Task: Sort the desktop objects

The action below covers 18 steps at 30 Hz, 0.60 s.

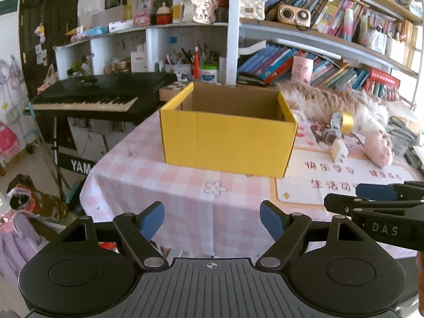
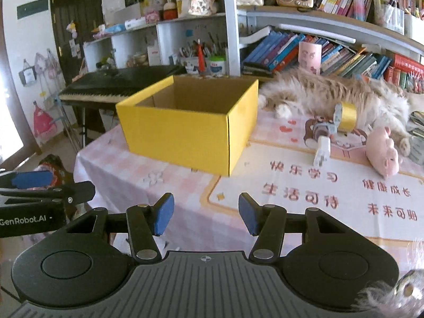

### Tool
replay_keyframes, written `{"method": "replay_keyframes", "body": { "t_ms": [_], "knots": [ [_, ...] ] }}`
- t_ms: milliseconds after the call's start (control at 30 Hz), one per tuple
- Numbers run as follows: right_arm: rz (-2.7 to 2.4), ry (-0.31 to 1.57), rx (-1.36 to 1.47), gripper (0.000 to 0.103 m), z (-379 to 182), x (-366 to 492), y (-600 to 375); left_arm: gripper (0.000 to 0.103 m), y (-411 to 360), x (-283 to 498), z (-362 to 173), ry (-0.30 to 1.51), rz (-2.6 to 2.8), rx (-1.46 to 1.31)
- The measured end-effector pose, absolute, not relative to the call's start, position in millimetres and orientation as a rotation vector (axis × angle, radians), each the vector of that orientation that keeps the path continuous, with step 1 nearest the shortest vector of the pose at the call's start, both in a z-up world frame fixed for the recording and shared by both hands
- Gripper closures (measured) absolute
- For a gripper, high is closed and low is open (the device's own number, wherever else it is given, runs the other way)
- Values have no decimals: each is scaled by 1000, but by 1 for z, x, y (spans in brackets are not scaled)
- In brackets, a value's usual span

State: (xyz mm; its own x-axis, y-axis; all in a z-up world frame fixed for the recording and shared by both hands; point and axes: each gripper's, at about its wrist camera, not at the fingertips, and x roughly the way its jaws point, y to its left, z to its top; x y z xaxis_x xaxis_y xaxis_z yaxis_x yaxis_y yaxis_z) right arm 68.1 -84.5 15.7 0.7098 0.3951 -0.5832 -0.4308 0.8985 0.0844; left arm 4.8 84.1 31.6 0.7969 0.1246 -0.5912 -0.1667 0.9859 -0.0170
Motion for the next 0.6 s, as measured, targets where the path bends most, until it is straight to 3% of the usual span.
{"method": "replay_keyframes", "body": {
  "t_ms": [600],
  "knots": [
    [480,637,-116,50,10,54,-75,17,70,-5,27,643,117,-1]
  ]
}}
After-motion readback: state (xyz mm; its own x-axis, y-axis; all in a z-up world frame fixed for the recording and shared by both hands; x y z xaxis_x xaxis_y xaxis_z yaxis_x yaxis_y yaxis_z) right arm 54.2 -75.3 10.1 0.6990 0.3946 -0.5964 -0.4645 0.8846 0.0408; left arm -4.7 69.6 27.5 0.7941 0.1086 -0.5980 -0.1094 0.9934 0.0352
